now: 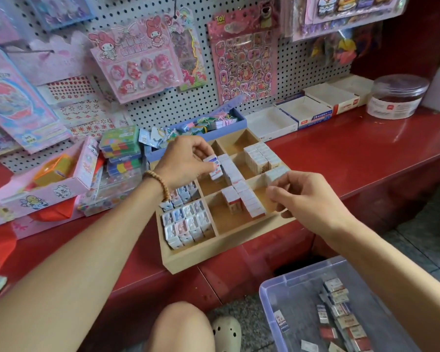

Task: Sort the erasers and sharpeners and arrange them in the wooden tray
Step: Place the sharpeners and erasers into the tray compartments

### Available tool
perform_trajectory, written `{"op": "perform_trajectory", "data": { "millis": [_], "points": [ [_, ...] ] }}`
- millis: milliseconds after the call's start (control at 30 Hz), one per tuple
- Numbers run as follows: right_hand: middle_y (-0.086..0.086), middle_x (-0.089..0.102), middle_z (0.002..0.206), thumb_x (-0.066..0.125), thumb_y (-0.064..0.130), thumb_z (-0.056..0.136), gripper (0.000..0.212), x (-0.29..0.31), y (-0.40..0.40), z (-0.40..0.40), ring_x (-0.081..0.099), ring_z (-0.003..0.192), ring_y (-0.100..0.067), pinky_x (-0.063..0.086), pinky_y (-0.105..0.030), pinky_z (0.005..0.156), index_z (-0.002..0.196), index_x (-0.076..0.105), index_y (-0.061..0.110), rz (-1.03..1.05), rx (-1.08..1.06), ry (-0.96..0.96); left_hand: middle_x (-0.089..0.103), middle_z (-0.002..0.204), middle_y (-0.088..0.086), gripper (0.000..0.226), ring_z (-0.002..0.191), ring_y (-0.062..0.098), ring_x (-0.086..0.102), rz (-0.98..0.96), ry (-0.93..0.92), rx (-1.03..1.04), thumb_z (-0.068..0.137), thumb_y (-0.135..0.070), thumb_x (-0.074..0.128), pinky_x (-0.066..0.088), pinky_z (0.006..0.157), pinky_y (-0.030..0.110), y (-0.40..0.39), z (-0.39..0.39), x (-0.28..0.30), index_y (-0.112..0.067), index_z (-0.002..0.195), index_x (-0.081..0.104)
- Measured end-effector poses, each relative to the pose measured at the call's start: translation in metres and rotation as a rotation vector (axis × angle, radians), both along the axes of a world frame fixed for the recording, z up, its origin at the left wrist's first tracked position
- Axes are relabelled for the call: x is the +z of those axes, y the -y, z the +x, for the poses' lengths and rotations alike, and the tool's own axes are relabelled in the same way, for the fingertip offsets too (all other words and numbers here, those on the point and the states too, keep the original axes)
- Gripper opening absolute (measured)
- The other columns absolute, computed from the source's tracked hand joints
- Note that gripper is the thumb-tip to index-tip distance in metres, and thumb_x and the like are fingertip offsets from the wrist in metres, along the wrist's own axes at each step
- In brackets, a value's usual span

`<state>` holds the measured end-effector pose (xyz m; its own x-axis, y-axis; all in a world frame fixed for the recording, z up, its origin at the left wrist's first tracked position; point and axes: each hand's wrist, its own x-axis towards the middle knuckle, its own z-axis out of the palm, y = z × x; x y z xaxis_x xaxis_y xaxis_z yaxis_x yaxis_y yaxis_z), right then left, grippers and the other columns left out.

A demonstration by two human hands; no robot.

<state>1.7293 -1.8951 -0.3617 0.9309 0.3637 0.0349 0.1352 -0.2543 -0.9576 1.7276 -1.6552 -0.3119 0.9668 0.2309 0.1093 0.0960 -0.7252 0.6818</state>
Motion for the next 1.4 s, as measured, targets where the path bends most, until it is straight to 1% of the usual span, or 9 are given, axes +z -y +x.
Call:
{"op": "perform_trajectory", "data": {
  "millis": [67, 167, 367, 500, 700, 833, 967, 1133, 1400],
  "points": [
    [-0.001, 0.067, 0.066, 0.069, 0.018, 0.088, 0.012, 0.005, -0.002, 0.008, 0.067, 0.07, -0.029, 0.057, -0.045, 0.071, 0.077, 0.071, 0.017, -0.05, 0.013, 0.059, 0.065, 0.076, -0.003, 0.021, 0.07, 0.01, 0.061, 0.129, -0.026, -0.007, 0.074, -0.007, 0.082, 0.049, 0.062, 0.02, -0.008, 0.013, -0.01, -0.018, 0.078, 0.065],
    [0.005, 0.07, 0.071, 0.069, 0.022, 0.088, 0.009, 0.011, -0.005, 0.018, 0.069, 0.075, -0.022, 0.059, -0.046, 0.076, 0.08, 0.073, 0.021, -0.142, 0.062, 0.126, 0.067, 0.078, -0.001, 0.021, 0.076, 0.016, 0.063, 0.229, -0.047, -0.018, 0.073, -0.01, 0.083, 0.052, 0.067, 0.025, -0.019, 0.032, -0.027, -0.02, 0.075, 0.065],
    [0.008, 0.07, 0.073, 0.071, 0.028, 0.087, 0.008, 0.009, 0.003, 0.029, 0.064, 0.072, -0.01, 0.057, -0.045, 0.079, 0.08, 0.073, 0.025, -0.208, 0.05, 0.156, 0.061, 0.073, -0.004, 0.02, 0.069, 0.008, 0.058, 0.178, -0.031, 0.019, 0.073, -0.012, 0.083, 0.045, 0.062, 0.018, -0.023, 0.047, -0.048, -0.019, 0.079, 0.066],
    [0.014, 0.068, 0.068, 0.068, 0.027, 0.089, 0.011, 0.006, 0.01, 0.029, 0.061, 0.067, -0.004, 0.057, -0.044, 0.078, 0.079, 0.072, 0.023, -0.224, 0.021, 0.147, 0.057, 0.071, -0.01, 0.021, 0.075, 0.016, 0.058, 0.289, 0.02, 0.017, 0.072, -0.009, 0.076, 0.053, 0.075, 0.033, -0.018, 0.046, -0.06, -0.024, 0.077, 0.063],
    [0.014, 0.07, 0.071, 0.07, 0.028, 0.088, 0.009, 0.006, 0.017, 0.024, 0.065, 0.072, -0.009, 0.059, -0.045, 0.077, 0.081, 0.073, 0.024, -0.226, 0.02, 0.137, 0.053, 0.073, -0.012, 0.026, 0.075, 0.018, 0.056, 0.33, 0.073, 0.022, 0.072, -0.009, 0.074, 0.055, 0.071, 0.041, -0.015, 0.043, -0.068, -0.028, 0.076, 0.056],
    [0.014, 0.07, 0.071, 0.069, 0.025, 0.089, 0.01, 0.008, 0.023, 0.019, 0.066, 0.072, -0.01, 0.059, -0.047, 0.077, 0.08, 0.073, 0.026, -0.232, 0.005, 0.127, 0.06, 0.079, -0.01, 0.023, 0.08, 0.014, 0.061, 0.291, 0.049, 0.045, 0.07, -0.013, 0.082, 0.055, 0.078, 0.034, -0.017, 0.04, -0.058, -0.024, 0.081, 0.065],
    [0.008, 0.071, 0.073, 0.069, 0.026, 0.089, 0.009, 0.015, 0.033, 0.011, 0.069, 0.076, -0.021, 0.058, -0.051, 0.074, 0.081, 0.073, 0.026, -0.236, -0.026, 0.124, 0.064, 0.079, -0.01, 0.014, 0.073, 0.008, 0.061, 0.141, 0.143, 0.067, 0.076, -0.018, 0.08, 0.053, 0.07, 0.024, -0.007, 0.016, -0.034, -0.022, 0.079, 0.066],
    [0.005, 0.071, 0.073, 0.069, 0.026, 0.088, 0.008, 0.027, 0.046, -0.007, 0.069, 0.078, -0.026, 0.058, -0.053, 0.076, 0.08, 0.073, 0.025, -0.212, -0.062, 0.124, 0.072, 0.081, -0.006, 0.009, 0.074, 0.016, 0.071, -0.082, 0.062, -0.188, 0.081, -0.026, 0.077, 0.058, 0.071, 0.034, 0.034, -0.04, -0.008, -0.023, 0.08, 0.069],
    [0.009, 0.069, 0.076, 0.07, 0.025, 0.089, 0.004, 0.031, 0.077, -0.05, 0.058, 0.065, -0.002, 0.047, -0.018, 0.063, 0.086, 0.072, 0.026, -0.31, -0.103, 0.167, 0.071, 0.084, -0.013, 0.008, 0.079, 0.003, 0.065, -0.114, -0.106, -0.467, 0.083, -0.032, 0.076, 0.053, 0.075, 0.027, 0.097, -0.11, -0.028, -0.027, 0.084, 0.071]
  ]
}}
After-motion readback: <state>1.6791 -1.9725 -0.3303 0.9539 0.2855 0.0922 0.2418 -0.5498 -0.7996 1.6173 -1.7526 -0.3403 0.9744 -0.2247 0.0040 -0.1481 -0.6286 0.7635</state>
